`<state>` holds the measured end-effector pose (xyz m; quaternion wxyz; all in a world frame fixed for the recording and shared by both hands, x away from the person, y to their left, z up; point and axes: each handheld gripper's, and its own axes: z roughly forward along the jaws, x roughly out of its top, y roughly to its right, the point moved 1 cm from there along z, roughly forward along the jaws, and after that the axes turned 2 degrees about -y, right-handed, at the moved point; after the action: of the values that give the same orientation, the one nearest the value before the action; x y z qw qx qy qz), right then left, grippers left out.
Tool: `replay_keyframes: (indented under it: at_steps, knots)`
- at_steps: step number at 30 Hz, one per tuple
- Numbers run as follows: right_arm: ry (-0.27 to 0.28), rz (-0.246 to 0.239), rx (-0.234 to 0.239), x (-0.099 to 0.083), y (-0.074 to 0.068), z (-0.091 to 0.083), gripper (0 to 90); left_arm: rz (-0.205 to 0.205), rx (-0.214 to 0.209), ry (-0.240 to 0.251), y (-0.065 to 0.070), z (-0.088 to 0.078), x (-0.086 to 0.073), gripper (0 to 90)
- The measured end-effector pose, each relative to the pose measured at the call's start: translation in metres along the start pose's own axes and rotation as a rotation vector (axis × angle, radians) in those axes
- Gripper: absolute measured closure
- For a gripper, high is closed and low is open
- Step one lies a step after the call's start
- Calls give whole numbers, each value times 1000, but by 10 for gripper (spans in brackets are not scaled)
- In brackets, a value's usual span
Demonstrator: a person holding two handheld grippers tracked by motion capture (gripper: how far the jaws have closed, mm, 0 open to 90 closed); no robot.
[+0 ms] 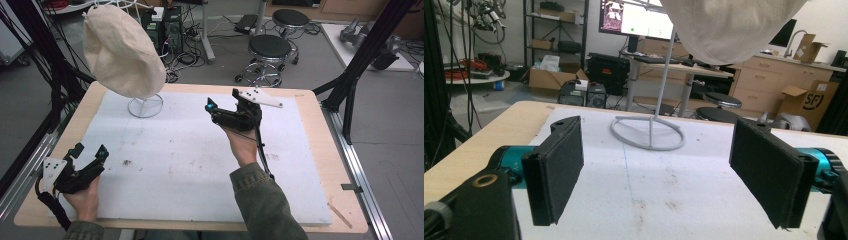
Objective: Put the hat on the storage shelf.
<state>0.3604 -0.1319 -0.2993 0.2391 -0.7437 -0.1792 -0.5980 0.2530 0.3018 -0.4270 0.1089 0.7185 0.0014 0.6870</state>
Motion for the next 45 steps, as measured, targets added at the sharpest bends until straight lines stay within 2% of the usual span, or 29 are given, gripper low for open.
replay_keyframes:
  at_steps: [4, 9, 10, 17, 18, 24, 25, 29, 32, 34, 41, 42, 45]
  knots:
    - [-11, 13, -20, -13, 12, -6, 111, 1, 1, 1, 0, -1, 0, 219]
    - [-12, 28, -44, -20, 22, -13, 111, 5, -4, -6, 0, 1, -1, 219]
    - [-15, 38, -63, -23, 28, -18, 111, 7, -4, -5, 1, 2, -1, 219]
    - [-20, 55, -124, -37, 44, -32, 111, 9, -10, -6, 3, 2, -1, 219]
    - [-21, 58, -144, -42, 51, -38, 112, 9, -11, -5, 3, 3, -1, 219]
    - [-49, 59, -204, -43, 67, -53, 112, 9, -11, -7, 3, 1, -1, 219]
    - [-49, 59, -204, -43, 67, -53, 112, 9, -11, -7, 3, 1, -1, 219]
    - [-40, 35, -253, -44, 64, -66, 112, 0, -4, -5, 1, 0, -1, 219]
    - [-56, 28, -271, -48, 64, -71, 112, -4, -2, 0, 0, -1, 0, 219]
    - [-81, 27, -281, -55, 67, -79, 112, -7, -1, -1, -1, -1, 0, 219]
    - [-81, -9, -327, -69, 68, -92, 111, -4, -5, -6, 1, 0, -1, 219]
    - [-71, -17, -357, -77, 69, -96, 111, -9, -5, -6, 1, 0, -2, 219]
    - [-63, -8, -385, -85, 72, -100, 111, -11, -5, -6, 1, -1, -2, 219]
